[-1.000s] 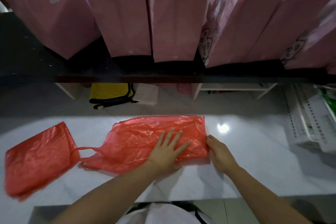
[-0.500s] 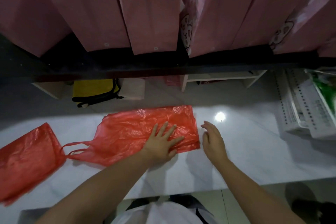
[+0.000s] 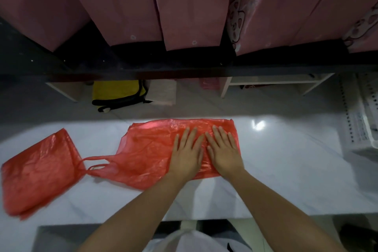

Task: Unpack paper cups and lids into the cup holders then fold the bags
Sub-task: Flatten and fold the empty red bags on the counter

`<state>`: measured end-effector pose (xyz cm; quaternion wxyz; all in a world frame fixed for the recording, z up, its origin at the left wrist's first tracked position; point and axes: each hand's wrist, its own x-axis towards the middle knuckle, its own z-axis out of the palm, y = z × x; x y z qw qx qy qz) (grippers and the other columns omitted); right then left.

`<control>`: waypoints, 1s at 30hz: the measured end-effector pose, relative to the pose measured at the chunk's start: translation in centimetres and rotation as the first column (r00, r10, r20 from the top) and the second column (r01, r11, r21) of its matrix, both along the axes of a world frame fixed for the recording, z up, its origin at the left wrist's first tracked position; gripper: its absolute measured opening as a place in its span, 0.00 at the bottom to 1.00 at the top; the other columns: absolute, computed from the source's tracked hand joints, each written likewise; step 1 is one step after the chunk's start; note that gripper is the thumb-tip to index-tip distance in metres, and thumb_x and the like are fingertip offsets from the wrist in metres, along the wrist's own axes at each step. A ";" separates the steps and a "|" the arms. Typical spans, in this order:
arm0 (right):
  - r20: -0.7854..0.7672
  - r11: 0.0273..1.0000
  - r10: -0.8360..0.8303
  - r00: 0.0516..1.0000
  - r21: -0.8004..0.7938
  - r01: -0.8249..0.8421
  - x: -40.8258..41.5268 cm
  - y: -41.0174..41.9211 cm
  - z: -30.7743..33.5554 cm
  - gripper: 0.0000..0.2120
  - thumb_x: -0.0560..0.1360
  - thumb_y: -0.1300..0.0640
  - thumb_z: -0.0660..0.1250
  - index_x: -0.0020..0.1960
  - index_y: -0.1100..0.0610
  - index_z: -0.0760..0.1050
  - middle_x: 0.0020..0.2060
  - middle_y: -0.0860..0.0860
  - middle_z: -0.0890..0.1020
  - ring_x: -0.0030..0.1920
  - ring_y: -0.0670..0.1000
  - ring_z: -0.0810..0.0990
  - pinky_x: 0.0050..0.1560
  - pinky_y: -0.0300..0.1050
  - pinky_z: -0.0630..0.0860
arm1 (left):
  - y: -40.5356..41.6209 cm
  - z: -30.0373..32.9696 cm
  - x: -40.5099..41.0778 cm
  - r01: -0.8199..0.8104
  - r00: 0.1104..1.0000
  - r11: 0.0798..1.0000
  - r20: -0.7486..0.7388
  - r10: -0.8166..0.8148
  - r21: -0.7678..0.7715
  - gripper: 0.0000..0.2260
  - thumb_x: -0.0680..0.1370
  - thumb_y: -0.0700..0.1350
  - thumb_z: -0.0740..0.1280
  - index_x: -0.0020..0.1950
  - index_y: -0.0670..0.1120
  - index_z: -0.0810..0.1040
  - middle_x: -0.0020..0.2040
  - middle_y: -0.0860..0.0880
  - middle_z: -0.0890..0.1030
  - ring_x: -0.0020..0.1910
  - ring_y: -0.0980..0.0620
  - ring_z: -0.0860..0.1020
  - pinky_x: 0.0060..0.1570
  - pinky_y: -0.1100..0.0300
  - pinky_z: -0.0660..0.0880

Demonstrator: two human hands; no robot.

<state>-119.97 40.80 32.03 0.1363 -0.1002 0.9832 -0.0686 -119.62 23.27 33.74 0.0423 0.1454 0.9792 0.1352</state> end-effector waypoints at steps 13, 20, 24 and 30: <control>-0.123 0.999 -0.038 0.992 -0.026 0.035 0.3 0.6 -1.9 0.26 0.85 0.42 0.41 0.82 0.44 0.49 0.82 0.49 0.50 0.82 0.52 0.43 0.79 0.59 0.44 | -5.8 -3.7 -0.2 -0.064 0.997 0.993 0.042 0.068 -0.104 0.25 0.84 0.61 0.46 0.82 0.60 0.56 0.83 0.50 0.52 0.82 0.48 0.45 0.79 0.41 0.47; -0.138 0.999 -0.043 0.990 -0.006 0.043 0.3 0.8 -2.3 0.26 0.85 0.43 0.42 0.82 0.43 0.50 0.82 0.48 0.51 0.82 0.52 0.44 0.79 0.59 0.45 | -12.5 -3.1 0.2 -0.158 0.984 0.980 0.058 0.166 -0.124 0.24 0.85 0.58 0.48 0.82 0.60 0.56 0.83 0.51 0.52 0.82 0.50 0.45 0.79 0.46 0.46; -0.140 0.999 -0.044 0.989 0.002 0.044 0.3 0.8 -2.1 0.26 0.85 0.43 0.41 0.82 0.43 0.49 0.82 0.47 0.49 0.82 0.51 0.43 0.79 0.60 0.47 | -16.8 -2.7 0.8 -0.194 0.978 0.974 0.052 0.201 -0.116 0.24 0.85 0.57 0.46 0.82 0.58 0.55 0.83 0.51 0.51 0.82 0.52 0.46 0.79 0.48 0.45; -0.140 0.999 -0.038 0.989 0.018 0.041 0.3 0.6 -2.0 0.26 0.85 0.44 0.41 0.82 0.44 0.48 0.82 0.48 0.49 0.82 0.51 0.43 0.79 0.59 0.45 | -22.8 -2.4 1.9 -0.189 0.976 0.981 0.100 0.193 -0.044 0.24 0.85 0.56 0.42 0.83 0.59 0.45 0.83 0.55 0.45 0.82 0.54 0.42 0.80 0.44 0.47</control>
